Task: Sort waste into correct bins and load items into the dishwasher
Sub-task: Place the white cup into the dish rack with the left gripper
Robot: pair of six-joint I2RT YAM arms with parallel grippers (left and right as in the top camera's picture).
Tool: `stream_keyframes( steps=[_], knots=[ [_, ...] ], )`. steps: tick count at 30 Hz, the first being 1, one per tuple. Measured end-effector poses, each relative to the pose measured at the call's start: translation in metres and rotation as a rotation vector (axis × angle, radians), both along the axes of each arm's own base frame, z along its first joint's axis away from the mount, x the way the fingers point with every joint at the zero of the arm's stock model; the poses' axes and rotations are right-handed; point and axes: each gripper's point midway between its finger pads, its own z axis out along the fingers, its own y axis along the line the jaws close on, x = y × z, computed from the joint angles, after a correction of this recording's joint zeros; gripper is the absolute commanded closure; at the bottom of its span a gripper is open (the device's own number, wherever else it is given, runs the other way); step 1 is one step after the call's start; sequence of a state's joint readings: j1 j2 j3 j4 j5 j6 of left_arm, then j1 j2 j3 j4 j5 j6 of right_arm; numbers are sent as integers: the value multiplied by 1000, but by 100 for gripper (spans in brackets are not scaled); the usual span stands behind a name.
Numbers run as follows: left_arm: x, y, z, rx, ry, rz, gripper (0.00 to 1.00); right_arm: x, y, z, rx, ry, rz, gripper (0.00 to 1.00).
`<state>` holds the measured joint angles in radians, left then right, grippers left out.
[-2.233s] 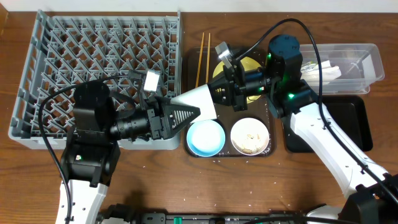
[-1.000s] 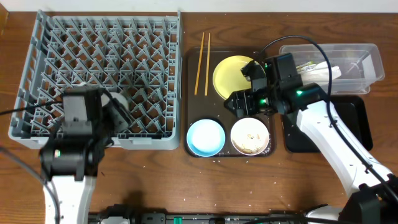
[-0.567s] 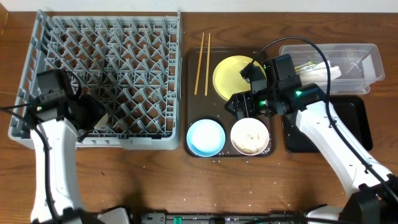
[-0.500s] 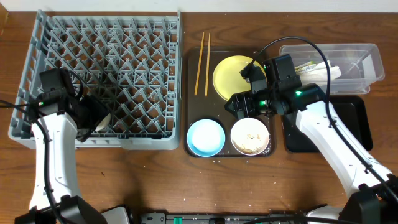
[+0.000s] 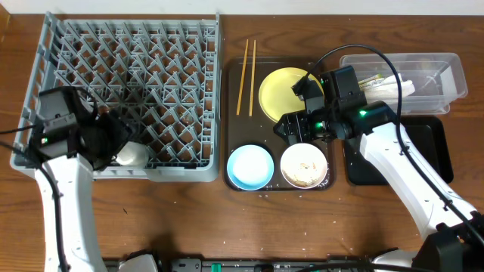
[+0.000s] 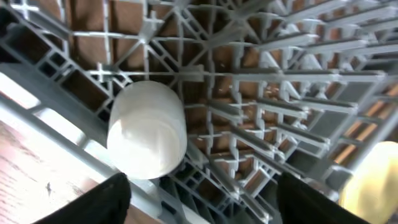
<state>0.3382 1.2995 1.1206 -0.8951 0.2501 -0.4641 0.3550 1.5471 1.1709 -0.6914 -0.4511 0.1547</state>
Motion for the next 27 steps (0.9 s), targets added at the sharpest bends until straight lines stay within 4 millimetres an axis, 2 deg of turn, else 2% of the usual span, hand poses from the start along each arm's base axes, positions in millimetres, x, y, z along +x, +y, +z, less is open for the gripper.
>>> stream_keyframes(
  steps=[3, 4, 5, 8, 10, 12, 13, 16, 19, 21, 24, 27],
  knots=[
    [-1, -20, 10, -28, -40, -96, 33, -1, 0, 0, -2, 1, 3, 32],
    [0, -25, 12, -34, -51, -121, 33, -3, -1, -2, -8, 12, 5, 37],
    [2, -48, 20, -74, -96, -234, 33, -10, -1, -5, -20, 37, 12, 39],
    [0, -87, 37, -104, -179, -433, 32, -30, 2, -15, -95, 87, 41, 46],
    [-7, -115, 51, -102, -244, -575, 28, -42, 7, -21, -158, 94, 62, 55],
    [-16, -137, 63, -78, -297, -690, 28, -50, 8, -29, -261, 82, 44, 71],
    [-21, -145, 68, -66, -321, -734, 28, -52, 8, -30, -286, 77, 31, 71],
    [-28, -156, 75, -18, -353, -804, 27, -48, 8, -37, -339, 46, -41, 74],
    [-30, -157, 74, -1, -344, -817, 27, -45, 3, -47, -353, 48, -102, 73],
    [-30, -156, 73, 8, -340, -816, 27, -43, 3, -56, -362, 53, -108, 67],
    [-30, -155, 72, 14, -338, -813, 27, -45, 6, -73, -382, 73, -65, 67],
    [-30, -154, 72, 16, -337, -813, 27, -53, 10, -96, -428, 117, -9, 76]
  ],
)
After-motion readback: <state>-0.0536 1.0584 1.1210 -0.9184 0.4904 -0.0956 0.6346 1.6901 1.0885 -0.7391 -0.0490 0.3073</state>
